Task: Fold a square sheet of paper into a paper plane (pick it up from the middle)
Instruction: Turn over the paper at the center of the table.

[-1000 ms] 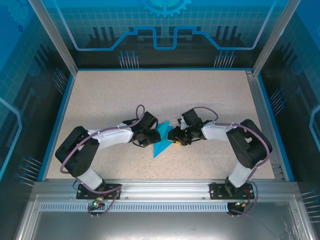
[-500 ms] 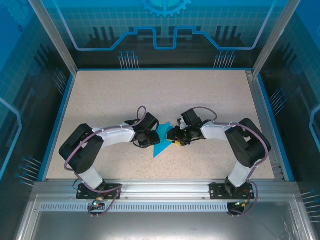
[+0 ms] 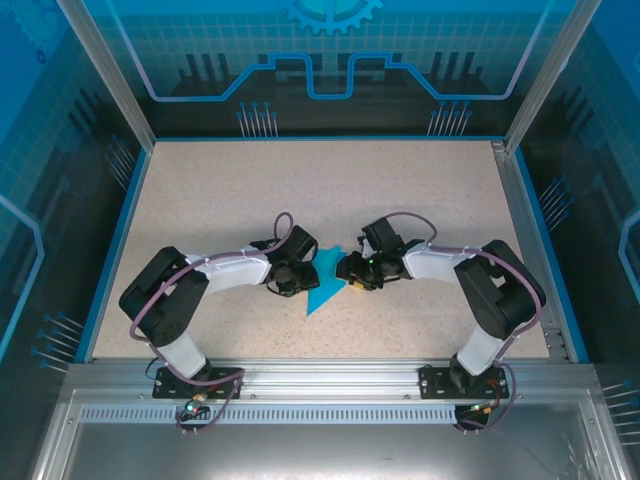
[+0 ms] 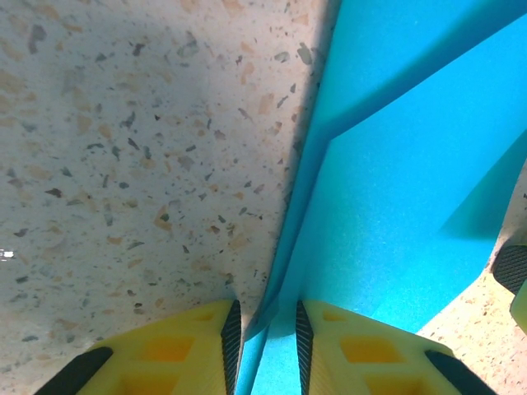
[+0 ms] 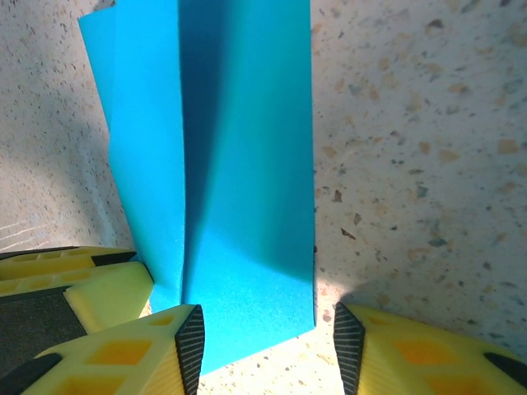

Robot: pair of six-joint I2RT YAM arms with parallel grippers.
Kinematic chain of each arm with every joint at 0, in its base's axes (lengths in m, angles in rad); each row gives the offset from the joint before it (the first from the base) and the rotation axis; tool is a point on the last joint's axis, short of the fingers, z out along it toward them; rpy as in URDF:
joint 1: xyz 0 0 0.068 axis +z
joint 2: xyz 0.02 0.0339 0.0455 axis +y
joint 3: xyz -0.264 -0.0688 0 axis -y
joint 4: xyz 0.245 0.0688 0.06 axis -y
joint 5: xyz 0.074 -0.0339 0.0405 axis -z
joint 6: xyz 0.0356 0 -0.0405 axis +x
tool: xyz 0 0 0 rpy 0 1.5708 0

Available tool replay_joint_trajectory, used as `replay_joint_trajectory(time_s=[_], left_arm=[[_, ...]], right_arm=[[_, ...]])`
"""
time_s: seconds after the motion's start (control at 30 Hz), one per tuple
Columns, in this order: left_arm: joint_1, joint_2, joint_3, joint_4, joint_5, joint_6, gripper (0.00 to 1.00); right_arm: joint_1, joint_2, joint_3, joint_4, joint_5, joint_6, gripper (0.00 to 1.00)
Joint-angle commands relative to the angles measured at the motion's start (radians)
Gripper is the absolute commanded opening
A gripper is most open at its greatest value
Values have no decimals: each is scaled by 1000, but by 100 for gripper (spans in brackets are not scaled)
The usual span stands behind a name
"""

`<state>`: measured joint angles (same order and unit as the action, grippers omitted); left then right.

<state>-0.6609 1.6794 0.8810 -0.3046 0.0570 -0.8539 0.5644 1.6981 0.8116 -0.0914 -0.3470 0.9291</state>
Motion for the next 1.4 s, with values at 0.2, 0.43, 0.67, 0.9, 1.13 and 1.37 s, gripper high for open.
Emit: replay_joint_trajectory(time_s=[0.2, 0.43, 0.67, 0.9, 1.13, 1.37], left_arm=[[5, 39, -6, 30, 35, 12, 28], [4, 43, -11, 41, 42, 6, 27], [5, 43, -6, 41, 49, 7, 26], [11, 40, -21, 73, 82, -5, 24], [60, 23, -79, 176, 168, -62, 24], [81, 9, -126, 267, 207, -121, 24]], right_arm=[[36, 62, 30, 54, -49, 31, 43], [41, 58, 32, 74, -59, 33, 36], [40, 72, 39, 73, -60, 34, 39], [38, 58, 38, 158, -97, 49, 43], [19, 91, 94, 167, -115, 35, 47], [17, 117, 98, 214, -137, 39, 51]])
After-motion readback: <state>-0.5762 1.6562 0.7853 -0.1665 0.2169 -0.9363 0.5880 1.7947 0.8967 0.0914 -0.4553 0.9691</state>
